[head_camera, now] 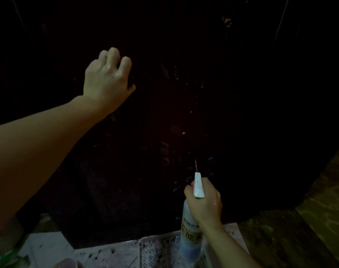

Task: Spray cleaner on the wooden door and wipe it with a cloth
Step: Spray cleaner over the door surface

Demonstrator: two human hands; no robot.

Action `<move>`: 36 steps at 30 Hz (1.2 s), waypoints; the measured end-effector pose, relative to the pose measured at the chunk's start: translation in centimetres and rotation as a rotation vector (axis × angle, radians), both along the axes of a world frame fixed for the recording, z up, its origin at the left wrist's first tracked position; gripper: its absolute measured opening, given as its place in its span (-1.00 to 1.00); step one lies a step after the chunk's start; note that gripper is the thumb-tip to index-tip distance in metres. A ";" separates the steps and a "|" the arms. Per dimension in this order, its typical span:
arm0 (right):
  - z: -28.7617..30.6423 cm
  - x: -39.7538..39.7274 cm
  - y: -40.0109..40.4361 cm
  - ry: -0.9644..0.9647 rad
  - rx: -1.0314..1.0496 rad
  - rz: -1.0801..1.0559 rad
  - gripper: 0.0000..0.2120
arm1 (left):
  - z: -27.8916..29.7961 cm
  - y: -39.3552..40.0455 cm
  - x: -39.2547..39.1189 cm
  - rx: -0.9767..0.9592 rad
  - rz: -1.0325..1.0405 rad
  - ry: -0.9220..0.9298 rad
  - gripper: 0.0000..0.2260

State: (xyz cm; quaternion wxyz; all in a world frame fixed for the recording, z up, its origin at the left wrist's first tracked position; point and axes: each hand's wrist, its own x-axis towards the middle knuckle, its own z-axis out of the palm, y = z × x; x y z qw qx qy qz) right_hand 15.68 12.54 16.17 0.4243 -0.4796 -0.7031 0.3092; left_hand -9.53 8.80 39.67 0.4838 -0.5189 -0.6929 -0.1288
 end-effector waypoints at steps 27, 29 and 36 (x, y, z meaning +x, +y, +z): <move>-3.5 -1.3 -0.8 -0.088 -0.040 0.061 -0.80 | -4.8 0.1 -1.1 -0.093 -0.008 0.140 -0.56; -3.7 -1.0 -0.6 -0.089 -0.025 0.070 -0.79 | -5.1 0.1 -1.1 -0.111 -0.008 0.155 -0.55; -4.5 -0.3 -0.1 -0.090 -0.011 0.067 -0.83 | -5.7 -0.2 -1.1 -0.163 -0.019 0.230 -0.55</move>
